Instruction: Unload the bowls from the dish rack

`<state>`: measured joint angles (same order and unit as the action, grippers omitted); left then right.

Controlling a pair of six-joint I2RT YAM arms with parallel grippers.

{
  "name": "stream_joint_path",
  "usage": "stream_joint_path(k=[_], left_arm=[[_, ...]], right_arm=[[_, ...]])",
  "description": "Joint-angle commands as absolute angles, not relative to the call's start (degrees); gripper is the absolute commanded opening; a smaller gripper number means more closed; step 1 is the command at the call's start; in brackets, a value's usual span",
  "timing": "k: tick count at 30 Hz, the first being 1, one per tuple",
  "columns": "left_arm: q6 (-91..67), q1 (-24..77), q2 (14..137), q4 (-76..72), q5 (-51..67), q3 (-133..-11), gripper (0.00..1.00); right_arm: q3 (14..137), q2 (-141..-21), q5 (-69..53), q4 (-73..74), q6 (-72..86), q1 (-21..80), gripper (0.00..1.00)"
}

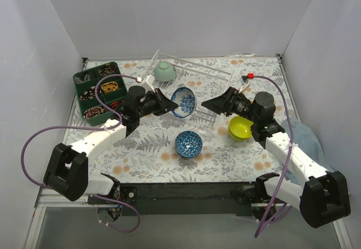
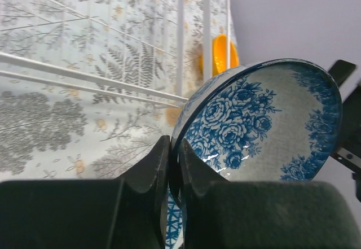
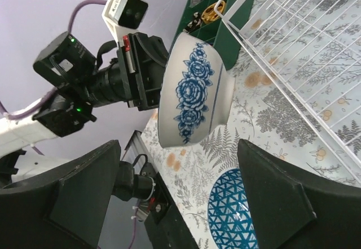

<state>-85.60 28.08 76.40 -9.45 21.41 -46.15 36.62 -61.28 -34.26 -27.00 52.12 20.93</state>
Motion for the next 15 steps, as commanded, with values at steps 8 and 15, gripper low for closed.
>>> stream_joint_path(k=[8, 15], left_arm=[[-71.9, 29.96, 67.32, 14.05, 13.28, -54.57, 0.0], [-68.82, 39.36, 70.83, 27.84, 10.02, -61.07, 0.0]], right_arm=[[41.04, -56.16, -26.82, -5.47, 33.59, 19.86, 0.96], [45.7, -54.76, -16.98, 6.58, 23.3, 19.86, 0.99]])
